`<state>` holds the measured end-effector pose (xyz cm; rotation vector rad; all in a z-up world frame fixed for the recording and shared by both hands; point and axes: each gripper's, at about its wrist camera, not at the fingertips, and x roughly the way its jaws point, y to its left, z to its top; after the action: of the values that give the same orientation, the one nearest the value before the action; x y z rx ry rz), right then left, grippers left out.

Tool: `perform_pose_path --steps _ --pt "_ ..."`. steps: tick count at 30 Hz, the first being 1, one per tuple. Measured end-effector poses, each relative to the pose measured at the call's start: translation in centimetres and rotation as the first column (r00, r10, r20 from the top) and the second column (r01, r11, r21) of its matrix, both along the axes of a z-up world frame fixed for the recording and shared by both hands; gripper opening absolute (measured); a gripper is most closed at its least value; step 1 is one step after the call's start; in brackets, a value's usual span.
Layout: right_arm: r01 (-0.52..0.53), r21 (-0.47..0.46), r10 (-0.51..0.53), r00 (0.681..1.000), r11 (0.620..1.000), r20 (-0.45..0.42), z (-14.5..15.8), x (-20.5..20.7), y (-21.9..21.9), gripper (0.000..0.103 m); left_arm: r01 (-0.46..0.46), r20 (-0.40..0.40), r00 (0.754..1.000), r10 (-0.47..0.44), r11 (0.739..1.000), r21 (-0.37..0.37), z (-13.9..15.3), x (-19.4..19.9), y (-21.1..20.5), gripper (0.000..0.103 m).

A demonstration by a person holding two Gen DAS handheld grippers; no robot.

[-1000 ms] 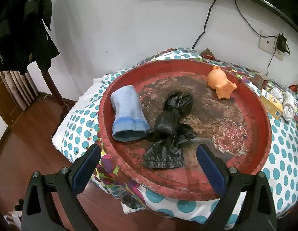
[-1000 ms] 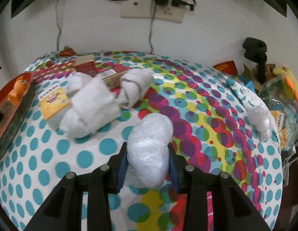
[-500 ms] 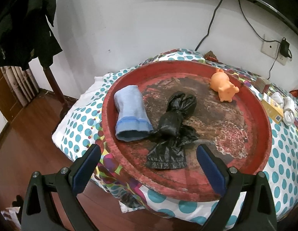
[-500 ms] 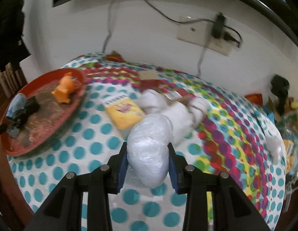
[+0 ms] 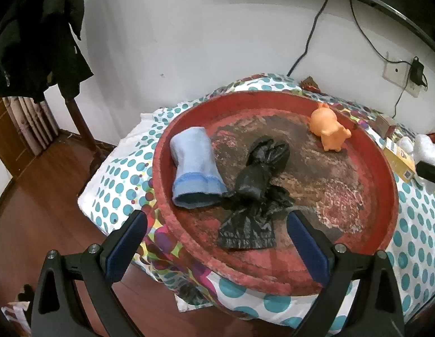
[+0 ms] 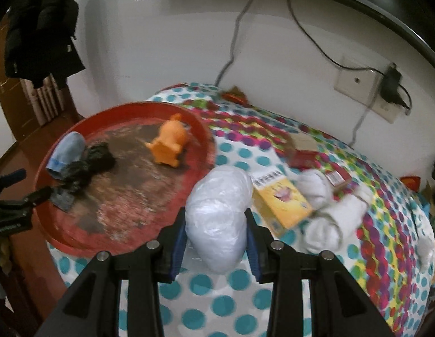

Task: Organize objects
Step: 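Carry the white plastic bag over the red tray and release it with the right gripper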

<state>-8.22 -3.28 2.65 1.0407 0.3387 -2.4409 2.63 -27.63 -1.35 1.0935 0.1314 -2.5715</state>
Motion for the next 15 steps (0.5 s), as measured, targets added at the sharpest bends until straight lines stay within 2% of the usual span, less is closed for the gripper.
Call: perform_pose_path --steps 7,15 --pt "-0.047 0.001 0.047 0.999 0.999 0.004 -0.1 0.1 -3.4 0.037 -0.023 -0.007 1.0 0.024 0.999 0.027 0.1 0.1 -0.7 0.1" --pt "-0.1 0.026 0.1 0.995 0.995 0.006 -0.6 -0.7 -7.8 0.037 -0.029 -0.012 1.0 0.029 0.999 0.018 0.1 0.2 -0.8 0.1"
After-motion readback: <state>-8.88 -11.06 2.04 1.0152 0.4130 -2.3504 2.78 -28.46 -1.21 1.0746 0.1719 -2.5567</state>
